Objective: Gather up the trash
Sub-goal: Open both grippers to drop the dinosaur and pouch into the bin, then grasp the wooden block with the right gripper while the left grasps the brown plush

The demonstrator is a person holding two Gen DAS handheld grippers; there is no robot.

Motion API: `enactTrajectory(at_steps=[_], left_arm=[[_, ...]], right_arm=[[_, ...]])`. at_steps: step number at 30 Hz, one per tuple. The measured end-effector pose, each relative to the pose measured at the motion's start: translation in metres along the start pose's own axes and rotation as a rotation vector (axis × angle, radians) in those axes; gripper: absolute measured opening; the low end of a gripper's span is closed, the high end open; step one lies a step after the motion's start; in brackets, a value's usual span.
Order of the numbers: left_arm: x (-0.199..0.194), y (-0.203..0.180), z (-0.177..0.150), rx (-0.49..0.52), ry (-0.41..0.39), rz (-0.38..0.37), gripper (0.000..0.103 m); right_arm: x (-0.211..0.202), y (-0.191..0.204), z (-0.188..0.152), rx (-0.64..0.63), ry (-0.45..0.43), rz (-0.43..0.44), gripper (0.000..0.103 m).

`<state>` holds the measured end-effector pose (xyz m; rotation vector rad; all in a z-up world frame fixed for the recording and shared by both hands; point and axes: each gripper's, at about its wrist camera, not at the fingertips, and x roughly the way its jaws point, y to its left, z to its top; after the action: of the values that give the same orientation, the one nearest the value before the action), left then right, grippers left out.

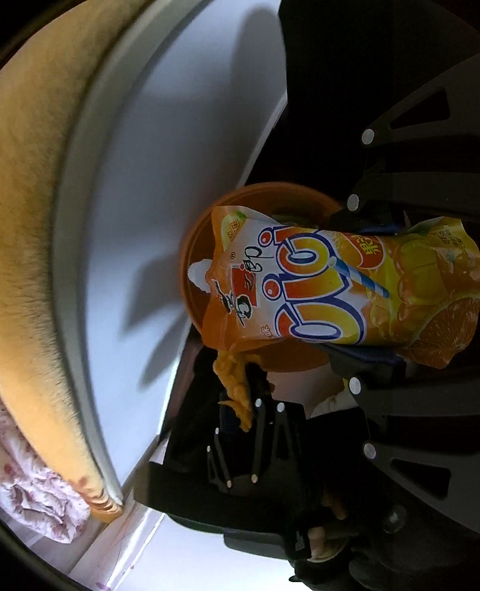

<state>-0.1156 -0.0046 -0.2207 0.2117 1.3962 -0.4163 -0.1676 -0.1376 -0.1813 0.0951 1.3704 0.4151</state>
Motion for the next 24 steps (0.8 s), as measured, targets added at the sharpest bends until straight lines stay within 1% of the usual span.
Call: enactTrajectory(at_steps=[1, 2, 3, 5, 6, 8, 10, 13, 14, 17, 19, 21, 23, 24], left_arm=[[0.001, 0.001, 0.001, -0.001, 0.001, 0.002, 0.049], [0.002, 0.001, 0.002, 0.001, 0.002, 0.003, 0.049], [0.004, 0.001, 0.004, 0.001, 0.010, 0.004, 0.050], [0.010, 0.002, 0.006, -0.004, 0.037, 0.021, 0.073], [0.011, 0.001, 0.001, -0.007, 0.037, 0.033, 0.087], [0.008, 0.001, -0.002, -0.004, 0.028, 0.034, 0.087], [0.006, 0.000, -0.002, -0.002, 0.024, 0.033, 0.087], [-0.004, 0.002, 0.002, -0.001, 0.005, 0.022, 0.087], [-0.010, 0.002, 0.002, 0.001, -0.010, 0.015, 0.087], [-0.043, 0.002, 0.008, 0.014, -0.103, -0.006, 0.087], [-0.078, 0.002, 0.013, 0.026, -0.209, -0.012, 0.087], [-0.113, 0.004, 0.021, 0.039, -0.322, -0.006, 0.087], [-0.141, 0.006, 0.033, 0.042, -0.422, -0.001, 0.088], [-0.152, 0.003, 0.038, 0.040, -0.456, 0.010, 0.089]], right_arm=[[0.002, -0.001, 0.001, -0.001, 0.006, 0.002, 0.044], [0.005, -0.002, 0.002, -0.001, 0.014, 0.004, 0.047], [0.009, -0.003, 0.003, 0.000, 0.022, 0.003, 0.048], [0.015, -0.005, 0.006, 0.005, 0.037, 0.000, 0.073], [0.017, -0.008, 0.007, 0.014, 0.039, -0.004, 0.074], [0.018, -0.016, 0.010, 0.029, 0.044, 0.000, 0.073], [0.010, -0.025, 0.007, 0.044, 0.028, -0.001, 0.073], [-0.016, -0.031, 0.004, 0.045, -0.017, 0.005, 0.071], [-0.032, -0.030, 0.004, 0.036, -0.043, 0.024, 0.069], [-0.076, -0.024, 0.009, -0.006, -0.139, 0.060, 0.069], [-0.111, -0.024, 0.021, -0.033, -0.232, 0.058, 0.069], [-0.139, -0.028, 0.041, -0.043, -0.319, 0.070, 0.069], [-0.152, -0.032, 0.064, -0.038, -0.375, 0.045, 0.069], [-0.157, -0.034, 0.080, -0.040, -0.410, 0.018, 0.069]])
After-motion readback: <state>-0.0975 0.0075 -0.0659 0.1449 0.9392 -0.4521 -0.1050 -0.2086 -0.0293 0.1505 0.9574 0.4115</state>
